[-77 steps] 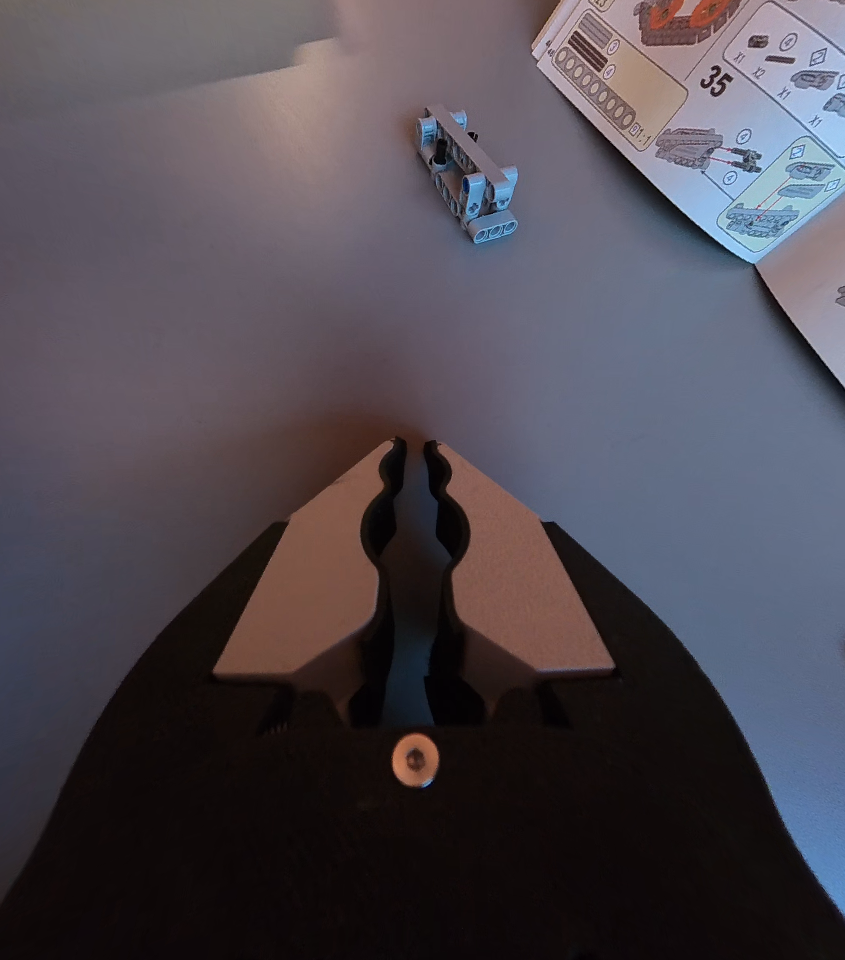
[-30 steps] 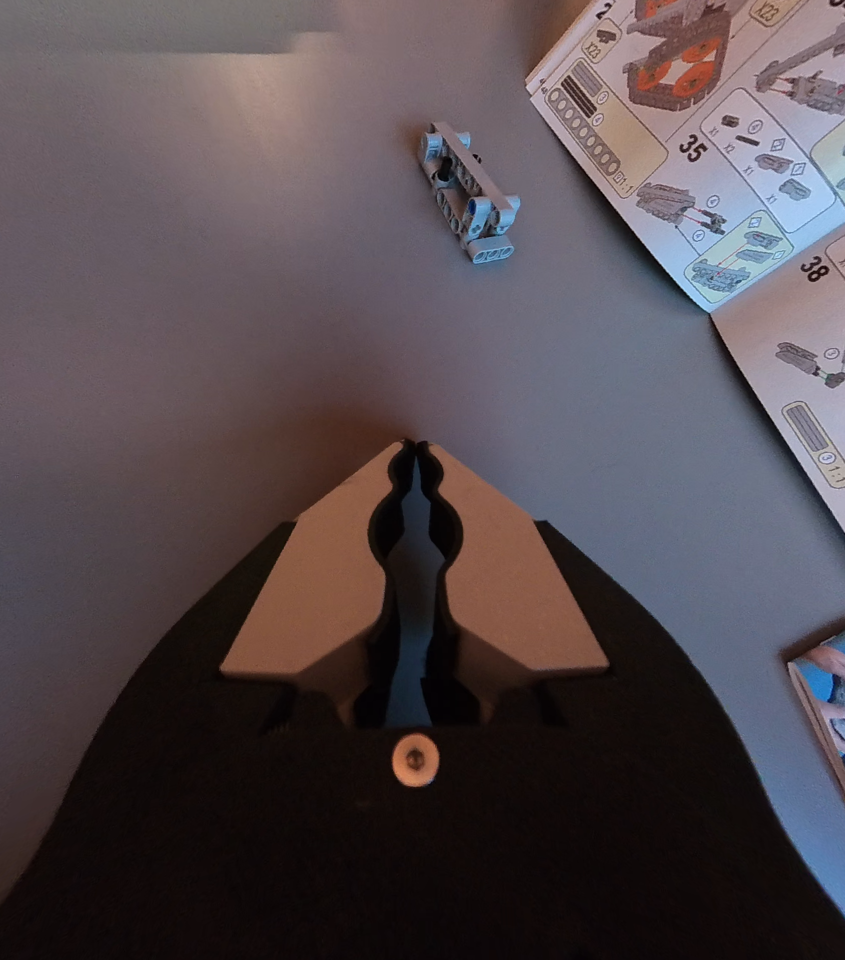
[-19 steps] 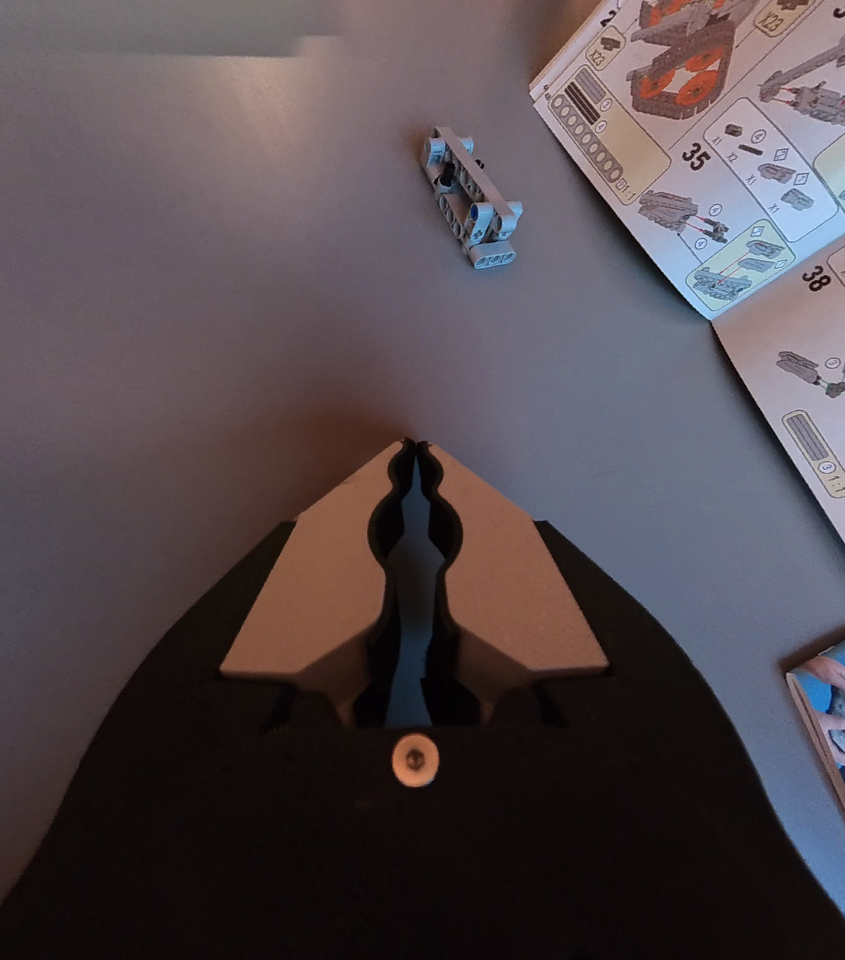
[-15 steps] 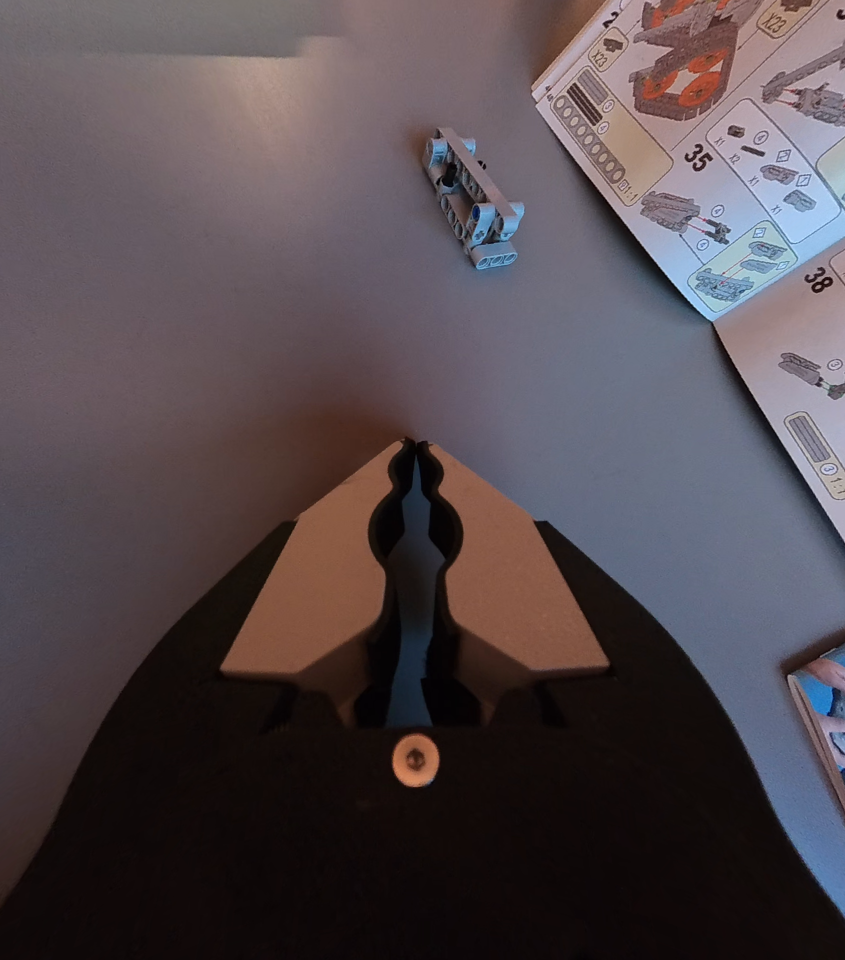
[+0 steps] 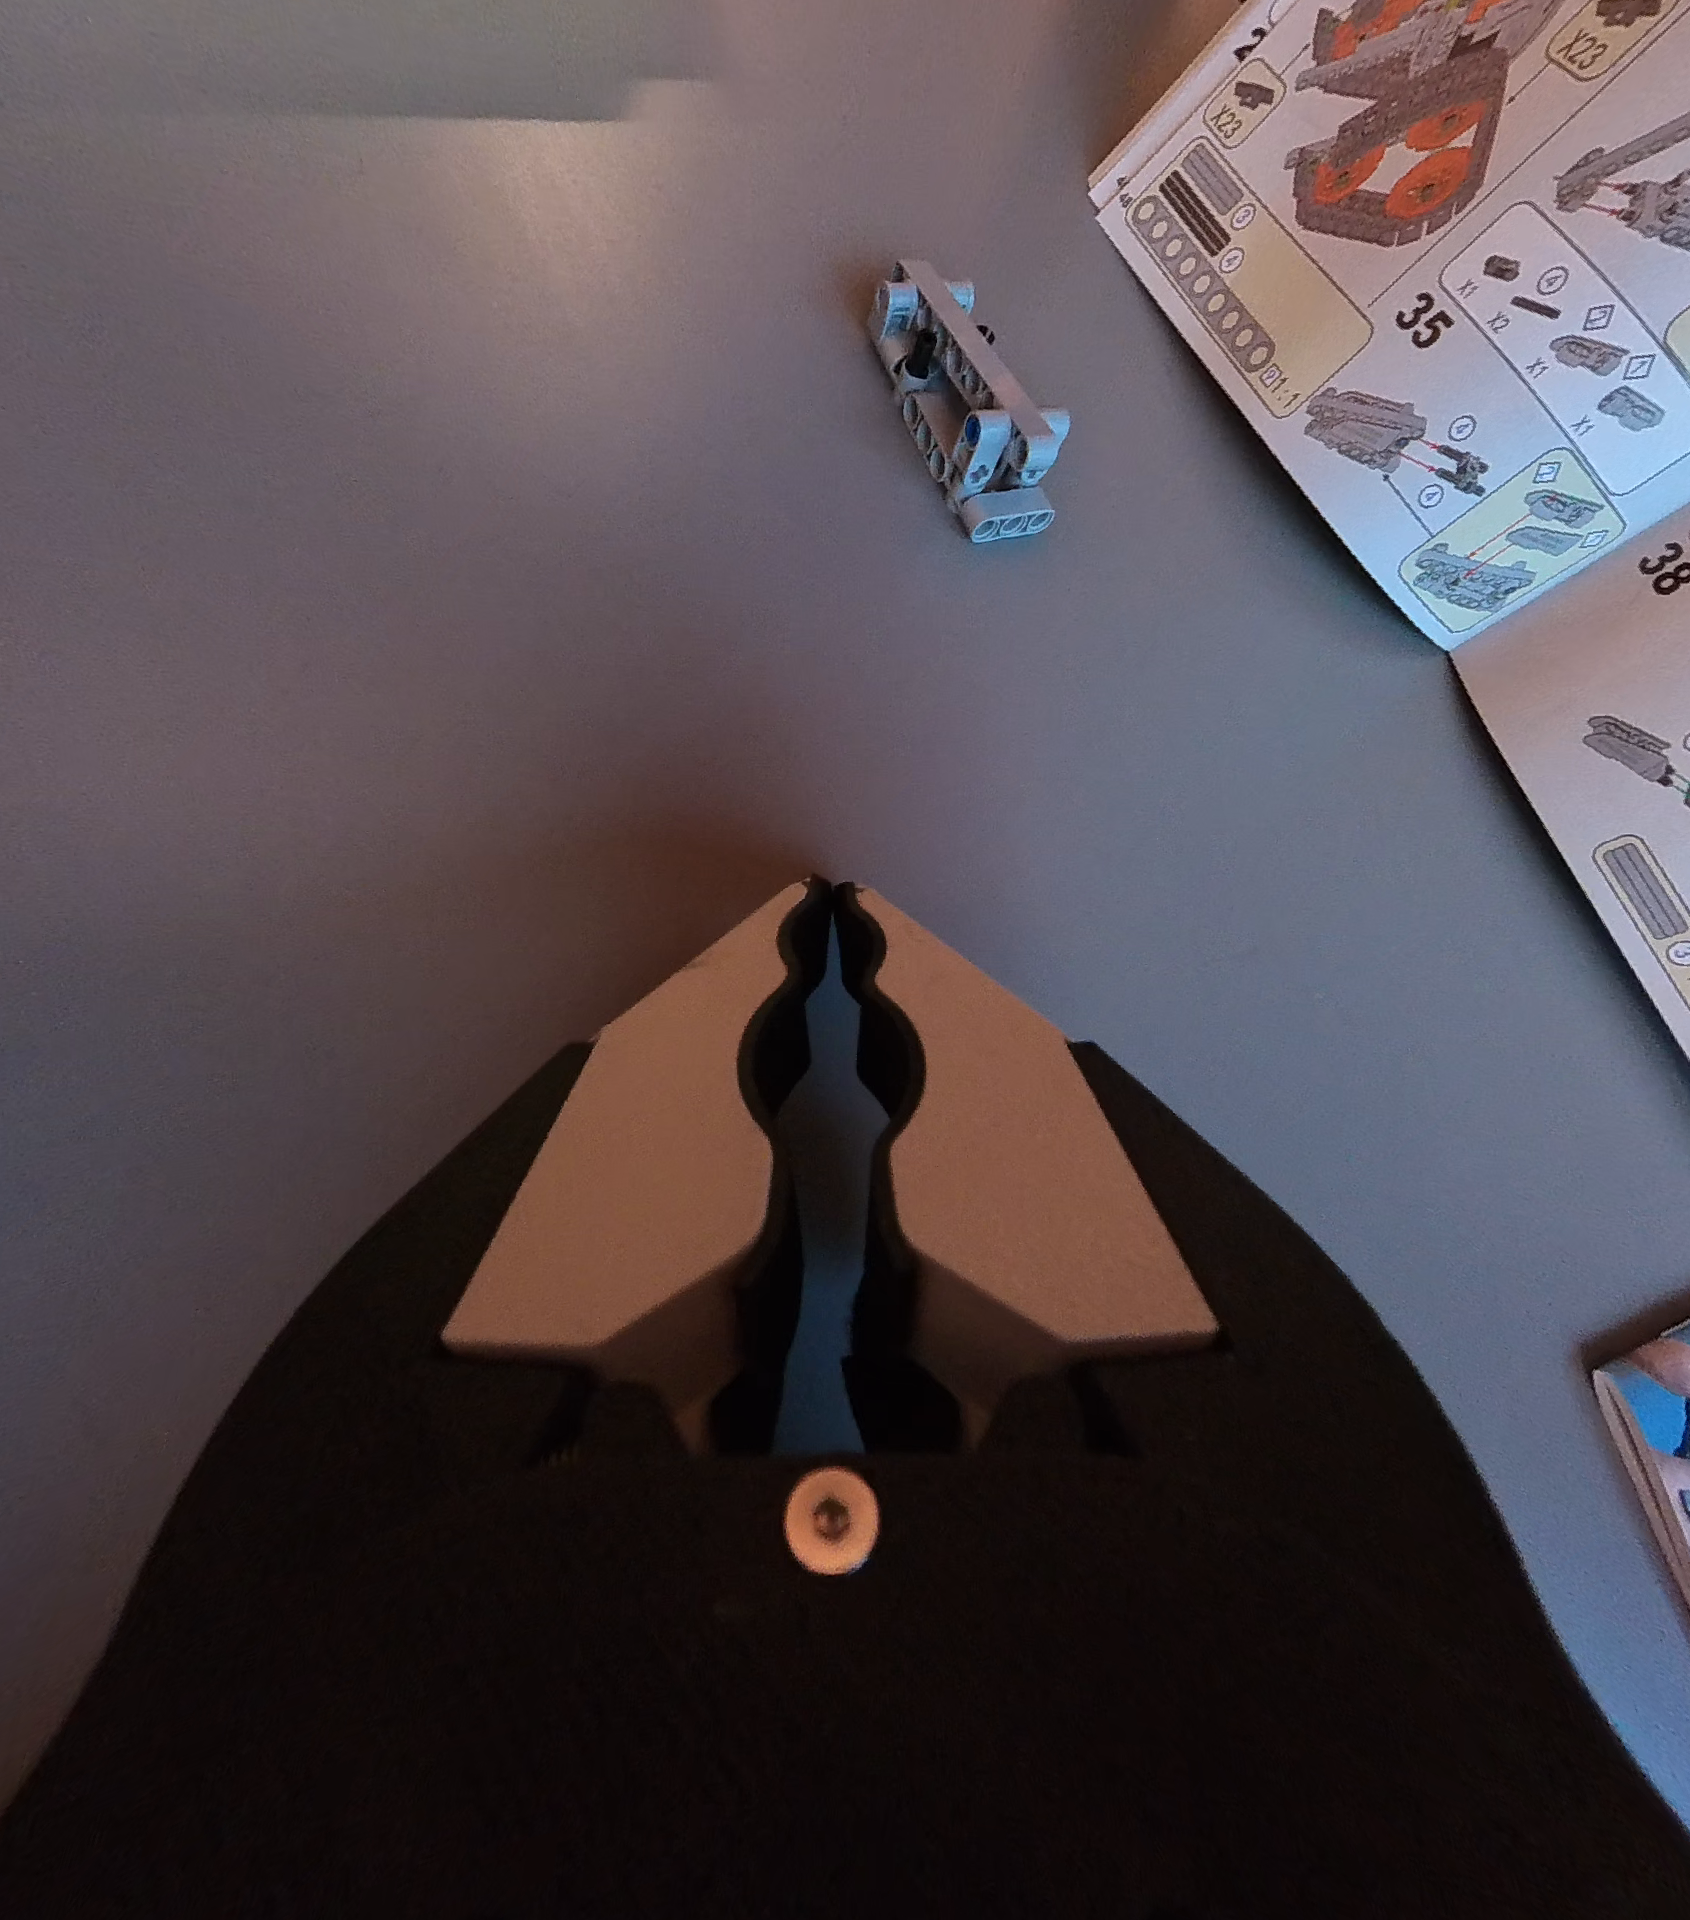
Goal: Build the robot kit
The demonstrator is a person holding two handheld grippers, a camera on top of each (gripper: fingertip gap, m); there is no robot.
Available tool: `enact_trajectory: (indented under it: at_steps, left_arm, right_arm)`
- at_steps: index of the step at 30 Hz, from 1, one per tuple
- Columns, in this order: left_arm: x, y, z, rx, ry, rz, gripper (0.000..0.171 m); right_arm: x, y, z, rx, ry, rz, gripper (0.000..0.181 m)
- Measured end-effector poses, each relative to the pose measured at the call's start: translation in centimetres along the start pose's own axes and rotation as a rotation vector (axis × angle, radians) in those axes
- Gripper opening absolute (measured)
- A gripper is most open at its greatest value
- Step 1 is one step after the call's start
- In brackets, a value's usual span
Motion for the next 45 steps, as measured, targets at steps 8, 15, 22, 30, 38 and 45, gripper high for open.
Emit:
enact_trajectory:
  at_steps: [8, 15, 22, 30, 38, 45]
  left_arm:
    - [2.8, -2.7, -1.2, -0.032, -0.177, -0.216, 0.043]
    - [3.4, -3.6, -3.7, -0.053, -0.132, -0.268, 0.011]
    - [2.3, 0.8, -2.4, 0.048, -0.18, -0.036, 0.005]
    - [2.5, 1.0, -0.9, -0.124, -0.269, 0.115, 0.032]
    - [4.9, 0.9, -2.5, -0.14, -0.218, 0.103, 0.052]
    - [5.2, 0.0, -4.9, -0.254, 0.025, 0.129, 0.054]
  right_arm:
    - [0.0, 0.0, 0.0, 0.019, -0.001, -0.011, 0.001]
    - [0.0, 0.1, 0.0, 0.004, -0.002, 0.014, 0.001]
    - [0.0, 0.1, 0.0, 0.008, -0.002, 0.009, 0.001]
    - [0.0, 0.1, 0.0, 0.01, -0.001, 0.003, 0.001]
    - [0.0, 0.0, 0.0, 0.012, -0.001, -0.002, 0.001]
    - [0.0, 0.1, 0.0, 0.01, -0.001, 0.007, 0.001]
Point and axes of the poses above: each gripper's, where its closed fingertips meet, z back along the fingers, x out of its top, y = z × x across the jaws, the point moved 7 cm from there along z, back along the fingers, and after that the axes turned 3 degrees about x, right-handed, at the moved point
